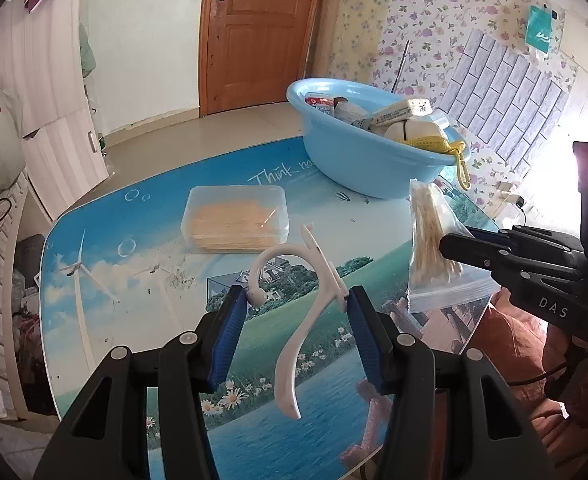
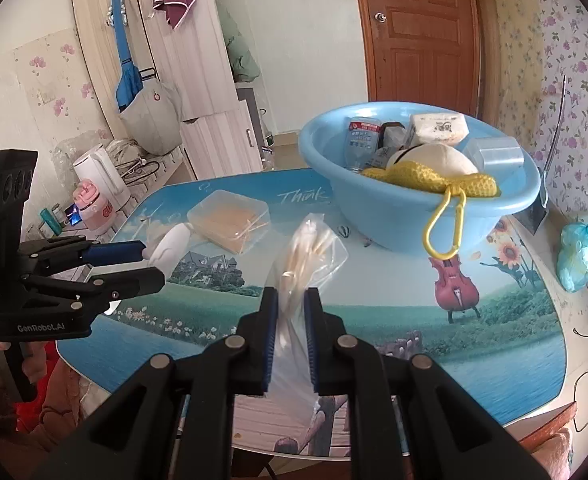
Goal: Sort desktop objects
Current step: 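Lift the swab bag with the right tool while the left tool lifts the hook toward the basin, then lower the hook and swab bag into the basin and open both tools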
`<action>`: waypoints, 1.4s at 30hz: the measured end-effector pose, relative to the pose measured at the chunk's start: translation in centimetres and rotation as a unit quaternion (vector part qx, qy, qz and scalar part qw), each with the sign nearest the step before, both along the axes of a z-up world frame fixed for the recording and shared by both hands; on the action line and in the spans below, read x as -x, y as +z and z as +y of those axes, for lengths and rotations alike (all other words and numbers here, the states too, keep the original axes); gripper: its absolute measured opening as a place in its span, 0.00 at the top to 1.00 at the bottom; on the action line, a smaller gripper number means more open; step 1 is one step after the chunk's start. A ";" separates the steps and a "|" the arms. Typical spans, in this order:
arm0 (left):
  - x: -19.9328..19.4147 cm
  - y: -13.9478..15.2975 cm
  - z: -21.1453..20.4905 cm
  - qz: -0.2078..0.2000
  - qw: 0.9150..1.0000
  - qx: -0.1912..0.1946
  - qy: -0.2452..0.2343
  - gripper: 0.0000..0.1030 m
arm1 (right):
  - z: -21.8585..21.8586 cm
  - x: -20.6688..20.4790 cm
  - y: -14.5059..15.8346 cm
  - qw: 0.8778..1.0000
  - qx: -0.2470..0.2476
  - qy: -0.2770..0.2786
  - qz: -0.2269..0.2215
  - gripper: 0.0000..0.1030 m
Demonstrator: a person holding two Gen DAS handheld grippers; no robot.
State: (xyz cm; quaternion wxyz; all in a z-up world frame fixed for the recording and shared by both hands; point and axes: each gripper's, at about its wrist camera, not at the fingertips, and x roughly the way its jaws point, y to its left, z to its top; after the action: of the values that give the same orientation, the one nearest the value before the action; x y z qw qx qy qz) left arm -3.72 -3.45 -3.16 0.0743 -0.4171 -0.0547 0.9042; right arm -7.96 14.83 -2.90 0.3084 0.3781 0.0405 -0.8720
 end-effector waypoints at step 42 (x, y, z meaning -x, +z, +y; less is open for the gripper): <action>9.4 6.8 5.8 0.054 0.996 0.023 -0.067 0.50 | 5.9 6.0 5.7 0.993 0.065 -0.066 0.069 0.87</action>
State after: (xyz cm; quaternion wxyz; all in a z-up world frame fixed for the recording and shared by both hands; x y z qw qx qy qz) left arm -13.15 2.34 3.60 0.1277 -0.3717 -0.0016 0.9195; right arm -13.97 20.75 2.83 0.2703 0.2982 -0.0205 -0.9152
